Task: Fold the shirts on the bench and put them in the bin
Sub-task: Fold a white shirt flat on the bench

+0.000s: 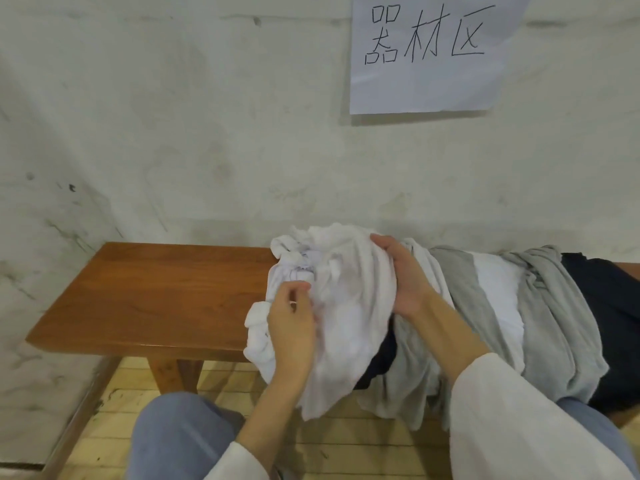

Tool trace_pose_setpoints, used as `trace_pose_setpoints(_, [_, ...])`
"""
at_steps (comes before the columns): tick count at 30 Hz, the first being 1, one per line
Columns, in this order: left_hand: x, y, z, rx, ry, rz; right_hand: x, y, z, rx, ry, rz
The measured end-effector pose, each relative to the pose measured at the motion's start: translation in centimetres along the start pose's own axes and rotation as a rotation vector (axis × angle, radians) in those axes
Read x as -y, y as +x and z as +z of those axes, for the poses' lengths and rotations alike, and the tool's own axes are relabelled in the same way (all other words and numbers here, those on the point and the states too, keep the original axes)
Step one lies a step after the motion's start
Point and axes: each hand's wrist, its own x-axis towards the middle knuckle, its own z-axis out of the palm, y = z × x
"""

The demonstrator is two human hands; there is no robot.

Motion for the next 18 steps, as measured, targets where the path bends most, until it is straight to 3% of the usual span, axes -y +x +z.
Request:
trace_pose_setpoints(2, [-1.2,0.8,-1.3,0.123,-0.031,-0.003,1.1,-2.0,0.3,0.159,-0.133,0.079])
trace_pose_setpoints(5, [-2.5,0.0,0.8,0.39,-0.283,-0.174,1.7,-3.8,-1.8,0.25,-0.376,0.277])
trace_pose_setpoints(10, [-2.8,-1.4,2.4,0.629,-0.615,-0.269,1.9,-5.8,-6.0,0.062,-0.474,0.313])
trace_pose_setpoints(12, [-2.5,-1.5,3.4,0.682,-0.494,-0.25,2.2,-7.0,-7.7,-0.017,-0.439,0.282])
trace_pose_setpoints(15, [-3.3,-1.8,4.6,0.654,-0.032,0.023,3.1,-8.7,-8.8,-0.06,-0.312,0.132])
trace_pose_setpoints(18, [-5.2,-2.9,6.1,0.779,-0.067,0.156,4.9,-9.9,-10.5,-0.109,0.102,-0.209])
